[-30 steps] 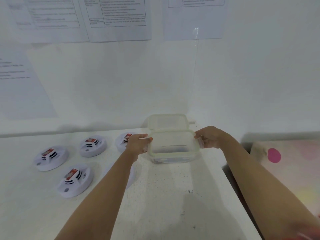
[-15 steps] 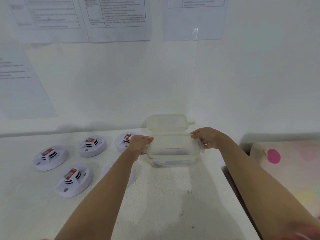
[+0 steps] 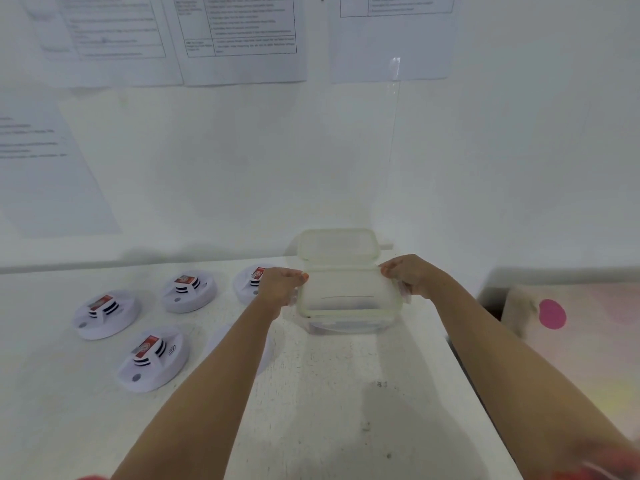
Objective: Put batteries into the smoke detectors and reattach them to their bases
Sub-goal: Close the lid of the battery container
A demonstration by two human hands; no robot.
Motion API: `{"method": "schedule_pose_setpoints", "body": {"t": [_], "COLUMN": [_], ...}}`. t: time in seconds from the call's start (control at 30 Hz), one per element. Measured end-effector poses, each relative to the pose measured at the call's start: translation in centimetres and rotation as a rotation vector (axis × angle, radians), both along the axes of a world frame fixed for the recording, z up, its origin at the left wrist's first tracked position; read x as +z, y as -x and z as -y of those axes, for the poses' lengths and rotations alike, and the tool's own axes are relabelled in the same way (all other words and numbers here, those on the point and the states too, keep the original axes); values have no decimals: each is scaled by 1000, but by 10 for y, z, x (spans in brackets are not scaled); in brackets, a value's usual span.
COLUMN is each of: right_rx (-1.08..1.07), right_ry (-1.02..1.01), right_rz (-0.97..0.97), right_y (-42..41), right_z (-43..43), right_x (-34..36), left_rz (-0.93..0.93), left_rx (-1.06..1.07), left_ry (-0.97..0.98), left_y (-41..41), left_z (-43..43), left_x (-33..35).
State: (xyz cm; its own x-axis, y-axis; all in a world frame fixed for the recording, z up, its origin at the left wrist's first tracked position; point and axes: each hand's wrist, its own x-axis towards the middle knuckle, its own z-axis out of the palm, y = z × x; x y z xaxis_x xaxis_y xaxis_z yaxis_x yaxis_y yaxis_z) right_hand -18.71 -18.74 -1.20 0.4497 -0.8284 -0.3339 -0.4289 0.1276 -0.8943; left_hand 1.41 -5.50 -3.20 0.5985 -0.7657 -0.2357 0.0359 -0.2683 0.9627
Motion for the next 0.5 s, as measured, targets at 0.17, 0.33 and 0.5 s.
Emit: {"method": "schedule_pose_setpoints", "body": {"t": [0.17,0.33,0.5], "right_rx": [16,-2,116], "right_ry": [-43,-180,-300], "right_rz": [-47,-24,-9], "right_y": [3,10,22], "right_z": [0,0,-7], "right_x": [-2,3,14], "left_rz": [-39,-277,-289], "left_rx": [89,23,-94], "left_ry": [-33,-12,-177], "left_y": [-2,1,-2], "left_z": [1,-7,-24], "left_x": [-1,8,21]}}
